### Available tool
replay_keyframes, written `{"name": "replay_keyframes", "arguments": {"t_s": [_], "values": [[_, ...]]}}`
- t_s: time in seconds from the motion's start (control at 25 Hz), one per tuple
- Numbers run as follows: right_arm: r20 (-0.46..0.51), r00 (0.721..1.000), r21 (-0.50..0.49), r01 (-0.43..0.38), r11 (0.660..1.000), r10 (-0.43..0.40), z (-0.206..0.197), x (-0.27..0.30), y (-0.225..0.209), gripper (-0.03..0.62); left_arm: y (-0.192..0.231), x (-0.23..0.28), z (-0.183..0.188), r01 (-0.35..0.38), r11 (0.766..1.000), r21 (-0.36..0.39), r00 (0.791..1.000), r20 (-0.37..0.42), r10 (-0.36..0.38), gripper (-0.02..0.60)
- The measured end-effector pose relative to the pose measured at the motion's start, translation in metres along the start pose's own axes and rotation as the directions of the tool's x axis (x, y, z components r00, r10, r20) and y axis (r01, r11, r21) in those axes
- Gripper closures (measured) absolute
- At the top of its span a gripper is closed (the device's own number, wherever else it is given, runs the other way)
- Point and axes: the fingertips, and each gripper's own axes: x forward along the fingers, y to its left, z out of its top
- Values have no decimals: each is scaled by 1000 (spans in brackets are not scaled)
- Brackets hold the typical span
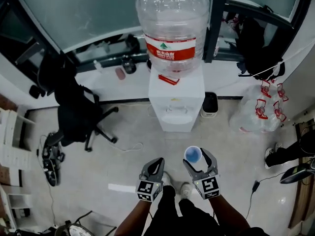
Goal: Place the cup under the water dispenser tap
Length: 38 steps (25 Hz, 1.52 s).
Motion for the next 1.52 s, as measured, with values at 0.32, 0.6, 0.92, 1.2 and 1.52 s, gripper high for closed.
{"name": "replay_keyframes", "arguments": {"t_s": [0.32,0.6,0.92,1.2,1.52], "values": [[13,1000,-38,13,999,-12,-34,47,-18,253,26,56,-37,44,998,34,999,-23,-44,565],[-7,999,5,44,999,-44,-73,105,-49,253,57,114,-60,2,1000,26,1000,22,-3,565],[5,998,-13,64,998,-64,-124,162,-77,253,84,154,-88,-64,997,42,995,73,61,565],[10,996,-25,88,996,-87,-158,205,-89,253,103,174,-101,-67,995,76,993,102,60,565],[-8,989,13,151,988,-151,-185,239,-114,253,122,190,-111,-84,994,63,988,131,75,565]]}}
